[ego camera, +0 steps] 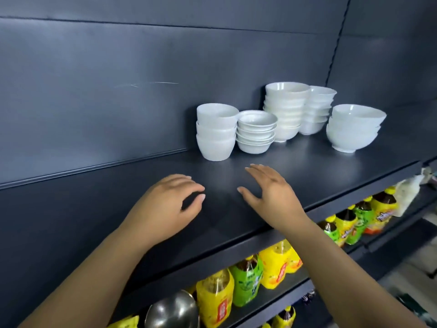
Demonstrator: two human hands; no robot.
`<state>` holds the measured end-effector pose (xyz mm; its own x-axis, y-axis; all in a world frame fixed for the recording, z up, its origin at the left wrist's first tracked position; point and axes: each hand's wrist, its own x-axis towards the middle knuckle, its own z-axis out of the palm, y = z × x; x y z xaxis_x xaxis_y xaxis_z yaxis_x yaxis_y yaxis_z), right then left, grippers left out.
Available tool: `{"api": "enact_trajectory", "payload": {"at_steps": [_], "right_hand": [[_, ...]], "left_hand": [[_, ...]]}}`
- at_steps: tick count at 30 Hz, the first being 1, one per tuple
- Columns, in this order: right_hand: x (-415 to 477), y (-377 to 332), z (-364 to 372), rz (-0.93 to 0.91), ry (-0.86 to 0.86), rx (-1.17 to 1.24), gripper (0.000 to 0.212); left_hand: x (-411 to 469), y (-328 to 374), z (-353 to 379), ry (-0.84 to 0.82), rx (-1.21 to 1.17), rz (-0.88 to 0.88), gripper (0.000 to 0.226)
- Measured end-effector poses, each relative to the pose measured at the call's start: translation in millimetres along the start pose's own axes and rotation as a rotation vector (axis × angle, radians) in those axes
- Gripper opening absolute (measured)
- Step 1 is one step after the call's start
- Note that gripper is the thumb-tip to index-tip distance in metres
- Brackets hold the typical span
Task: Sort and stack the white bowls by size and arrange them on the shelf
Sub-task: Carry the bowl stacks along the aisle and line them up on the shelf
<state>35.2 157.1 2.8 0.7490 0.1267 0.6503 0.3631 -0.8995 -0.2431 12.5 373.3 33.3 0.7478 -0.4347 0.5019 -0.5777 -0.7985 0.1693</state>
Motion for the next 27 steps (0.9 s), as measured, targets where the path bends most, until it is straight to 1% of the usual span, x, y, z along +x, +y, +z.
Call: {"api": "enact_trajectory", "payload": {"at_steps": [3,4,6,7,8,10,12,14,15,16,17,18,19,20,21,22,23,24,25,27], "right_hand": [[22,23,5,-0.003,-0.051,0.085,0.05],[31,32,6,0.002,-0.086,0.126,0.051],[49,46,12,0.02,-0.143,0.214,0.054],[59,54,14,0.037,-0.182,0.25,0.055],[68,58,16,0.057,-0.221,0.283,0.055],[88,65,25,0.088,-0.303,0.402,0.051],[105,64,34,0.117,-0.403,0.531,0.039],[118,63,43,0.206,-0.456,0.73,0.025],[122,62,47,0.283,-0.456,0.86,0.017],[125,63,48,0.371,-0.432,0.987,0.016],[128,63,51,0.445,-0.417,1.078,0.019],[129,63,53,0.492,-0.419,1.143,0.022],[129,65,59,0.494,-0.433,1.167,0.018],[129,65,64,0.475,-0.452,1.192,0.011],[128,64,67,0.455,-0.466,1.22,0.018],[127,61,69,0.443,-0.472,1.263,0.029],[125,59,70,0.421,-0.477,1.275,0.038],[124,58,70,0.399,-0.475,1.281,0.043],[123,58,71,0.384,-0.475,1.282,0.045],[123,62,75,0.371,-0.471,1.297,0.044]], "left_hand": [[31,1,17,0.062,-0.026,-0.027,0.057],[43,3,21,0.072,-0.044,-0.065,0.055],[66,1,32,0.097,-0.089,-0.161,0.037],[79,-1,40,0.11,-0.121,-0.225,0.031],[91,-3,48,0.128,-0.159,-0.305,0.031],[116,-7,66,0.258,-0.329,-0.489,0.036],[136,-9,77,0.407,-0.572,-0.697,0.048],[148,-15,89,0.447,-0.8,-0.883,0.073],[151,-19,95,0.451,-0.928,-0.936,0.088],[152,-22,99,0.462,-1.048,-0.961,0.101],[154,-25,102,0.488,-1.143,-0.969,0.11],[155,-27,104,0.502,-1.199,-0.965,0.113],[156,-29,106,0.503,-1.218,-0.942,0.11],[157,-29,108,0.492,-1.209,-0.909,0.098],[160,-30,112,0.479,-1.183,-0.877,0.077],[162,-32,115,0.464,-1.163,-0.852,0.055],[165,-34,118,0.452,-1.154,-0.831,0.039],[167,-35,120,0.443,-1.148,-0.815,0.033],[168,-37,120,0.435,-1.147,-0.808,0.035],[168,-39,121,0.426,-1.145,-0.798,0.049]]}}
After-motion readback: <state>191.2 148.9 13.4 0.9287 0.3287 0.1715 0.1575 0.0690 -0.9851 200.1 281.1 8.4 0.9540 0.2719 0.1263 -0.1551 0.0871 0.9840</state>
